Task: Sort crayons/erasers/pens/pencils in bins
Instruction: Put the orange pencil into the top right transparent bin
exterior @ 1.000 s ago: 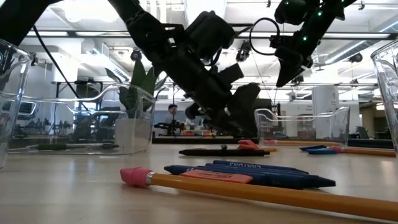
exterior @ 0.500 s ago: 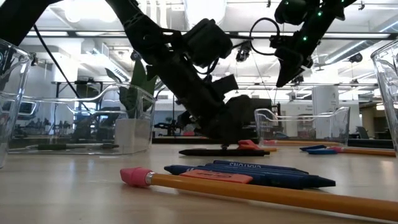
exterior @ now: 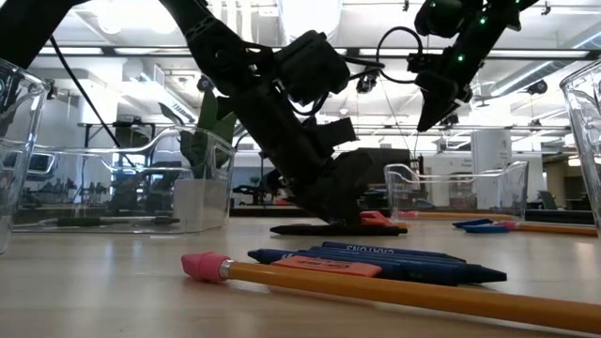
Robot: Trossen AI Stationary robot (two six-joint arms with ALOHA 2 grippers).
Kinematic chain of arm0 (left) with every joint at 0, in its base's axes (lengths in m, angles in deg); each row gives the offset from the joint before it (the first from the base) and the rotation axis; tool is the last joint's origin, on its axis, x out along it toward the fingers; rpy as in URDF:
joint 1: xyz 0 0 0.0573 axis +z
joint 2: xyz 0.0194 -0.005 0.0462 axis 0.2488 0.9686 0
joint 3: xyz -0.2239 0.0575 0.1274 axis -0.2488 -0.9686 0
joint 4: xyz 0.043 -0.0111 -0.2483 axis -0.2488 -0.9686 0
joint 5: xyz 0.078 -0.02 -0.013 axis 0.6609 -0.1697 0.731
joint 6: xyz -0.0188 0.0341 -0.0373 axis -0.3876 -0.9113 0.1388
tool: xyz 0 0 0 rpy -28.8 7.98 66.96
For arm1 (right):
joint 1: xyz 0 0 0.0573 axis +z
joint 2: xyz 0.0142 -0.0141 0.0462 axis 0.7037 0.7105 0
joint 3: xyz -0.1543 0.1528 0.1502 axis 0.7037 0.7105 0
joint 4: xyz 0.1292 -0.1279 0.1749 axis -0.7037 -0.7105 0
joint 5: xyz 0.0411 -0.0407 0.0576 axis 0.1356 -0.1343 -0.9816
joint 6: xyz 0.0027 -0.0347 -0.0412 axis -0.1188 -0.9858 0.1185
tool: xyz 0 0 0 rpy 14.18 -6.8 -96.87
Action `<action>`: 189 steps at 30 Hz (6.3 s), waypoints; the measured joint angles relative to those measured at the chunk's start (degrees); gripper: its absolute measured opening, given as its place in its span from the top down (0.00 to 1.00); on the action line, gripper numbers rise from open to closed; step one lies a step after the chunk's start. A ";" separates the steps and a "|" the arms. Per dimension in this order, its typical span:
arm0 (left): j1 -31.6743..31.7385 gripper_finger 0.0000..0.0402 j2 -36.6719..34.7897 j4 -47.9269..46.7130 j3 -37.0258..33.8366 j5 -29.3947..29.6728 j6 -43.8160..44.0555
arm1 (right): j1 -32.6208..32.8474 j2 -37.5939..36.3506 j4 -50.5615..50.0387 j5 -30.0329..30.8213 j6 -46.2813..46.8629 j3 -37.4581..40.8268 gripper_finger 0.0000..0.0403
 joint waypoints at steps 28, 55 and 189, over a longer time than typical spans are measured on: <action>0.31 0.97 0.22 16.19 0.02 -5.19 -5.48 | -0.02 0.00 0.02 0.02 0.07 0.00 0.77; 0.46 0.97 0.17 38.16 -3.67 -0.81 -6.30 | -0.01 0.02 0.00 0.00 -0.42 0.01 0.77; -5.51 0.97 -11.06 74.31 -10.88 14.00 -33.04 | 11.37 -5.51 38.23 -43.72 2.69 1.53 0.96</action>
